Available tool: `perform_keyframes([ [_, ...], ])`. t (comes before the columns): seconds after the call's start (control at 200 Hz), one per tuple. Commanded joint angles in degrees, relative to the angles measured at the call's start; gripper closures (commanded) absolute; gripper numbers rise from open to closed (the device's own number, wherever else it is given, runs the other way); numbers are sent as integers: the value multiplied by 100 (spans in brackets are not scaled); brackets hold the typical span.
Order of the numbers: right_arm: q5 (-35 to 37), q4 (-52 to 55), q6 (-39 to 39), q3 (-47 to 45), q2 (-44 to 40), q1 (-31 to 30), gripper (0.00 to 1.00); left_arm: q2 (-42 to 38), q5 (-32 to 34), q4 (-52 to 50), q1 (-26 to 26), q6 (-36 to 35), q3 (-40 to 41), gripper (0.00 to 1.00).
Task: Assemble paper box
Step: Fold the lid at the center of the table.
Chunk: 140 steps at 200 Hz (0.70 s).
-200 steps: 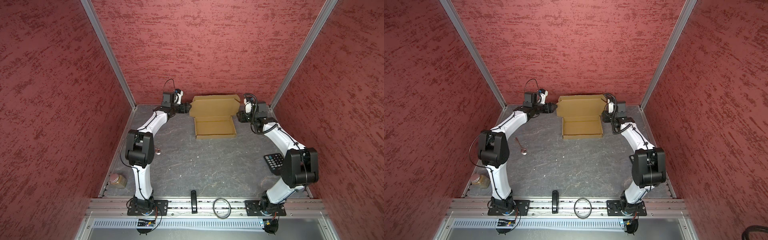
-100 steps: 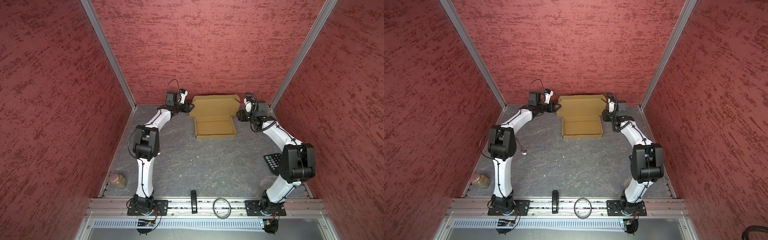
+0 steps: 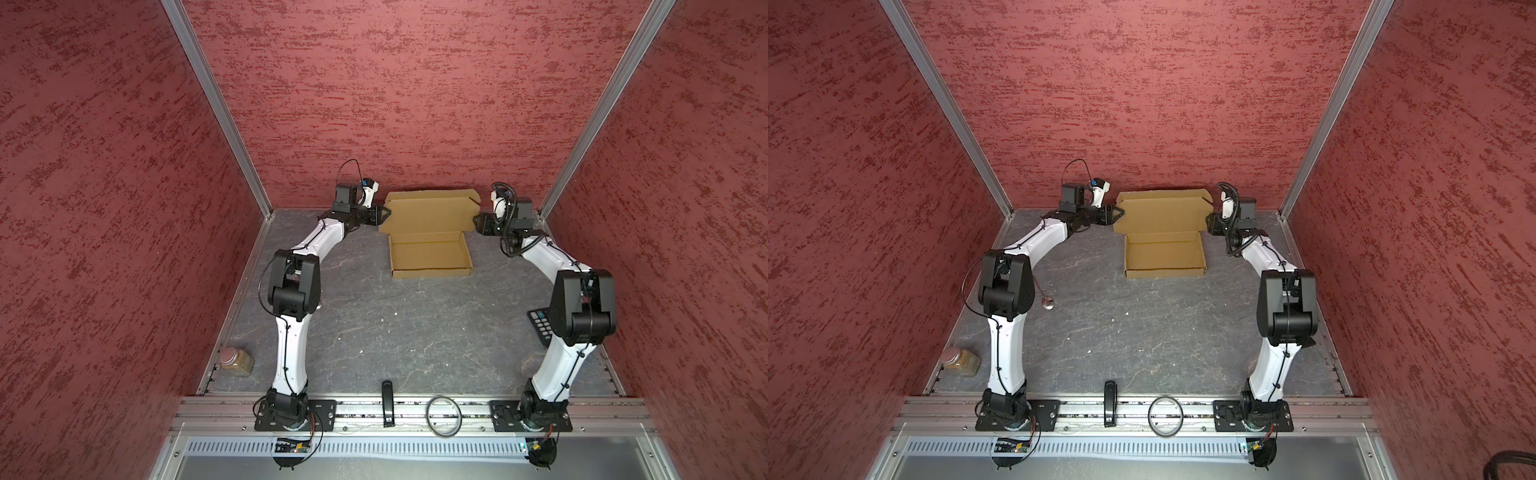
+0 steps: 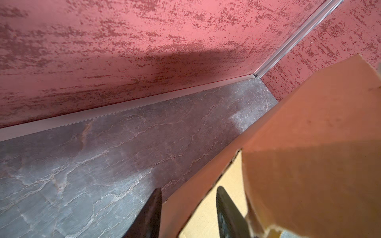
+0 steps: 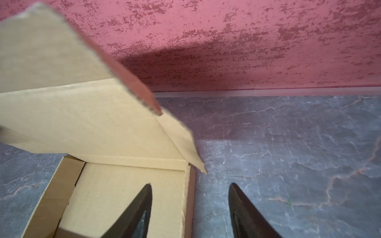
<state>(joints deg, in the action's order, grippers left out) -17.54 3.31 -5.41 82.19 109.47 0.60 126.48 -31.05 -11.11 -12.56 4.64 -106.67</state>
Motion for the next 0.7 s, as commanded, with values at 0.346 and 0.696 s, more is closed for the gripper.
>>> perform_keyframes([
  [0.346,-1700,-1008,116,586,862,371,34,348,-89,-16,-45,-46,-410,56],
  [0.696,-2199,-1166,0,1060,1292,372,38,447,-118,-84,-62,-34,-530,56],
])
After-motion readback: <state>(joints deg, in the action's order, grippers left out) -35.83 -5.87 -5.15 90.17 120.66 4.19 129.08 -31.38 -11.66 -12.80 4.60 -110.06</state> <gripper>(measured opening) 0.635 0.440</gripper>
